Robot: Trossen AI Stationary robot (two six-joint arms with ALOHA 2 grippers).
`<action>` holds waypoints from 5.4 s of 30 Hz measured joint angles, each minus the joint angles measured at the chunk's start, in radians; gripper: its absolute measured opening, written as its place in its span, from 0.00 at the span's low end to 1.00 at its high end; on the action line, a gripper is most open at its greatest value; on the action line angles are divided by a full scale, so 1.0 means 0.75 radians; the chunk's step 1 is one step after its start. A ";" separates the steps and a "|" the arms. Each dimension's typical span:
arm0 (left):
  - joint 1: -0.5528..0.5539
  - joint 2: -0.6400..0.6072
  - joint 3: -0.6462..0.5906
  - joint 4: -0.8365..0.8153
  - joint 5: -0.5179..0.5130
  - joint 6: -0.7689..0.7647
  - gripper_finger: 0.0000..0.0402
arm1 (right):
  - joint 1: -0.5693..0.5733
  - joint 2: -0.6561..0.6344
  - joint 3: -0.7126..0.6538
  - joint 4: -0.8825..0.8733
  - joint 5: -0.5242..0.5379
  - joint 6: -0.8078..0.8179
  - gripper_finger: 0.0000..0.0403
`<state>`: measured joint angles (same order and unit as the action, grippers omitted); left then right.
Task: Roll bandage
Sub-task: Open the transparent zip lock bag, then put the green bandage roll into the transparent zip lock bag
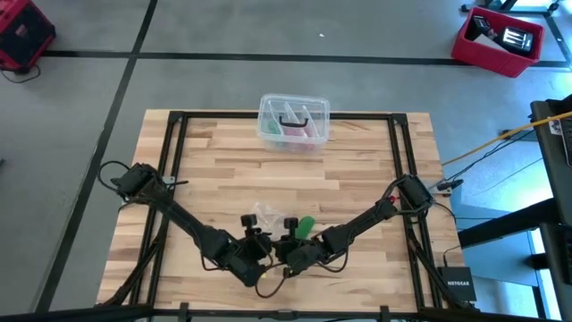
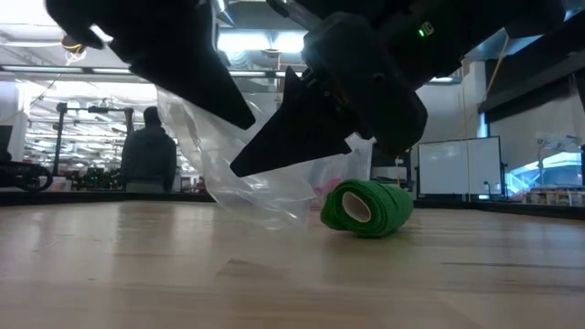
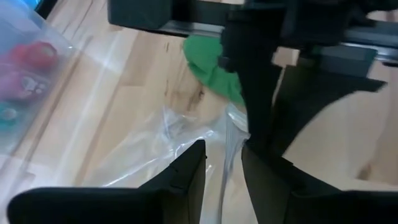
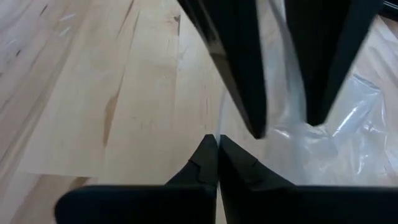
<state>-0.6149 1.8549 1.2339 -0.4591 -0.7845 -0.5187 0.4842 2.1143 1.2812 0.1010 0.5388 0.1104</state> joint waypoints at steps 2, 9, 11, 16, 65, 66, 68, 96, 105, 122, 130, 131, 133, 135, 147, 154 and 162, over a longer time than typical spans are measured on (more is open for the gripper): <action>0.017 0.000 0.000 0.000 -0.001 0.003 0.24 | 0.000 0.000 0.000 0.000 0.000 0.000 0.01; 0.045 0.000 0.000 0.005 -0.144 -0.003 0.03 | 0.000 0.000 0.001 -0.006 -0.005 -0.004 0.01; 0.028 0.001 -0.001 0.005 -0.343 -0.081 0.02 | 0.000 0.000 0.002 -0.003 -0.008 -0.004 0.01; -0.014 0.003 -0.002 0.004 -0.650 -0.279 0.01 | -0.003 -0.003 0.005 0.002 0.005 -0.006 0.01; -0.012 0.002 -0.106 0.012 -0.426 -0.554 0.01 | 0.017 -0.382 -0.001 -0.855 -0.181 -0.276 0.67; -0.012 0.002 -0.106 0.010 -0.426 -0.553 0.01 | 0.017 -0.359 -0.001 -0.836 -0.191 -0.312 0.67; -0.012 0.002 -0.106 0.011 -0.426 -0.552 0.01 | 0.013 -0.317 -0.001 -0.819 -0.224 -0.372 0.67; -0.033 0.001 -0.106 0.104 -0.364 -0.457 0.00 | 0.067 -0.327 -0.001 -0.817 -0.324 -0.402 0.18; -0.110 0.001 -0.102 0.445 -0.297 -0.132 0.00 | 0.204 -0.531 0.003 -0.211 -0.235 -0.477 0.18; -0.157 0.000 -0.101 0.846 -0.293 0.106 0.00 | 0.202 -0.361 0.001 0.180 -0.310 -0.651 0.18; -0.149 0.000 -0.102 0.916 -0.290 0.142 0.01 | 0.200 -0.314 -0.001 0.128 -0.284 -0.662 0.18; -0.152 0.000 -0.102 0.922 -0.279 0.150 0.00 | 0.201 -0.315 -0.001 0.133 -0.268 -0.683 0.18; -0.157 0.000 -0.102 0.920 -0.273 0.163 0.00 | 0.210 -0.332 -0.001 0.138 -0.255 -0.733 0.18; -0.158 -0.002 -0.099 0.919 -0.273 0.164 0.01 | 0.227 -0.359 0.002 0.144 -0.268 -0.743 0.18; -0.148 0.000 -0.103 0.921 -0.257 0.106 0.01 | 0.266 -0.402 0.083 0.104 -0.140 -0.955 0.18; -0.146 0.000 -0.103 0.979 -0.260 0.100 0.01 | 0.252 -0.394 0.080 0.028 -0.131 -0.923 0.18; -0.140 0.000 -0.106 1.023 -0.278 0.099 0.01 | 0.264 -0.323 0.082 0.045 -0.077 -0.923 0.18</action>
<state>-0.7200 1.8549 1.1541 0.3080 -0.9930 -0.4443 0.6819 1.8722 1.3430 0.1343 0.4812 -0.5822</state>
